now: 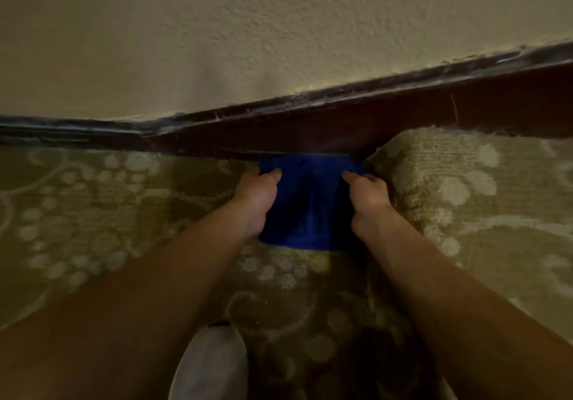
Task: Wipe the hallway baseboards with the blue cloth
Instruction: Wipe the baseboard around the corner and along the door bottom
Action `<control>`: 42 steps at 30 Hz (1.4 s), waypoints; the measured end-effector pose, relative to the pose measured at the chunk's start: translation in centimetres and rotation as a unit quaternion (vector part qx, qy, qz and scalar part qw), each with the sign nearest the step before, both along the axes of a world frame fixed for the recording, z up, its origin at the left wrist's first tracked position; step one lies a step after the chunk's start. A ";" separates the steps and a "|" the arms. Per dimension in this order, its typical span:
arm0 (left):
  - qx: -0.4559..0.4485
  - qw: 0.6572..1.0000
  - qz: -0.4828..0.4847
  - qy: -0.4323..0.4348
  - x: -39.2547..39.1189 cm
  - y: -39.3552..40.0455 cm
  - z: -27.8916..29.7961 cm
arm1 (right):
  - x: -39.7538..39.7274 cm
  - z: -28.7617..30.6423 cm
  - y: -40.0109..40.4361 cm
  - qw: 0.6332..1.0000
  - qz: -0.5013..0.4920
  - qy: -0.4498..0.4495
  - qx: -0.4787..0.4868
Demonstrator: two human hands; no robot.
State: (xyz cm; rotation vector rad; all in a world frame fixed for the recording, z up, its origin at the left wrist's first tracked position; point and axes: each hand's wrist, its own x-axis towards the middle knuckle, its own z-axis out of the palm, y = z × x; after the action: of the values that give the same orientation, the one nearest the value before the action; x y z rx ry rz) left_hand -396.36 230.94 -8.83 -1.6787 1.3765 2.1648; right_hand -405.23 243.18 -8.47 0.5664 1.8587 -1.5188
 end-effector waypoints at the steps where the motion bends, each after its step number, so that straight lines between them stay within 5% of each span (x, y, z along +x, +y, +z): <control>1: 0.012 1.000 0.005 0.001 -0.2 -0.2 -0.5 | -0.3 -0.9 -0.4 1.000 -0.012 -0.010 -0.005; 17: 0.033 0.998 0.061 -0.009 -2.8 0.7 -1.5 | -2.4 -2.9 -0.8 0.994 -0.044 -0.056 -0.077; 24: 0.074 0.972 0.141 0.173 -1.7 0.5 0.8 | -2.0 0.5 -3.2 0.984 -0.099 0.145 -0.042; 27: 0.039 0.979 0.119 0.161 -1.8 0.4 -0.7 | -0.9 -0.3 -3.5 0.979 -0.084 0.183 -0.015; 30: 0.077 0.988 0.125 0.055 -2.6 0.1 -1.7 | -0.9 -2.3 -2.8 0.993 -0.105 0.060 -0.013; 33: 0.094 0.983 0.154 0.043 -3.1 0.1 -1.4 | -1.9 -1.3 -2.5 0.991 -0.130 -0.010 -0.041; 39: 0.084 0.949 0.198 0.232 -2.0 0.8 2.5 | -1.2 4.3 -3.3 0.966 -0.083 0.242 -0.040; 42: 0.031 0.956 0.180 0.231 -1.7 0.9 1.9 | -0.3 3.5 -3.4 0.950 -0.061 0.307 -0.022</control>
State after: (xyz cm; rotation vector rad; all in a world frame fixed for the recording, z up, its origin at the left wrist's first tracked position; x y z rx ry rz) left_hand -398.02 231.84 -6.90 -1.5640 1.1282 2.9196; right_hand -405.58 239.82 -4.96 0.1925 2.2658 -1.9730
